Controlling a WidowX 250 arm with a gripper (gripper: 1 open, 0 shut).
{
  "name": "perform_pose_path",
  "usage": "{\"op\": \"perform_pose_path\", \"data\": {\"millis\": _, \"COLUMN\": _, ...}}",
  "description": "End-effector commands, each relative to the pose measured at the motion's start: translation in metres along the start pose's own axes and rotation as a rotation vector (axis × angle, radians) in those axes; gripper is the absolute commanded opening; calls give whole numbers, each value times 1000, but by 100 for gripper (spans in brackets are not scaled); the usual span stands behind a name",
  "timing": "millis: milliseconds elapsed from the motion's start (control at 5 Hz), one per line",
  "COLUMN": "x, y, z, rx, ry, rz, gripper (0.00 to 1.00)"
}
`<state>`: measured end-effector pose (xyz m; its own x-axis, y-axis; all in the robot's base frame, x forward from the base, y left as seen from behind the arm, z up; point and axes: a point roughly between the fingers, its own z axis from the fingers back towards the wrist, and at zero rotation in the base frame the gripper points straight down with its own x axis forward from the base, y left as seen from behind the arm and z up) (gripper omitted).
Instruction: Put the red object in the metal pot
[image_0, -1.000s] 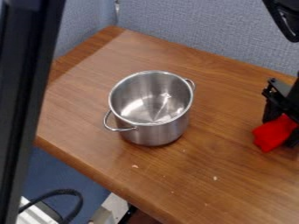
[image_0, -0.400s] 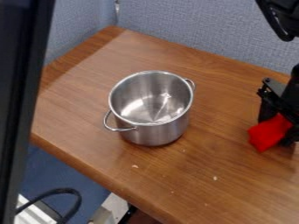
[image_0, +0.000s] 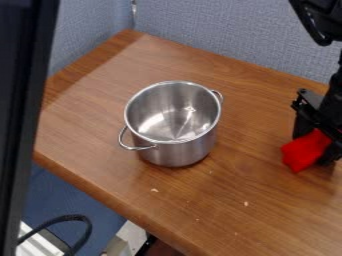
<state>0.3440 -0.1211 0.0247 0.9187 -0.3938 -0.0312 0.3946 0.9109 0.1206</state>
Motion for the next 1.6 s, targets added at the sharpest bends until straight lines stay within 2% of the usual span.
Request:
{"op": "perform_pose_path", "data": {"millis": 0, "x": -3, "y": 13, "z": -1, "rx": 6, "ry": 0, "rz": 28, "gripper": 0}}
{"op": "perform_pose_path", "data": {"millis": 800, "x": -4, "y": 12, "z": -3, "rx": 8, "ry": -6, "rz": 27, "gripper": 0}}
{"op": "perform_pose_path", "data": {"millis": 1400, "x": -11, "y": 19, "z": 0, "rx": 13, "ry": -5, "rz": 46, "gripper": 0}}
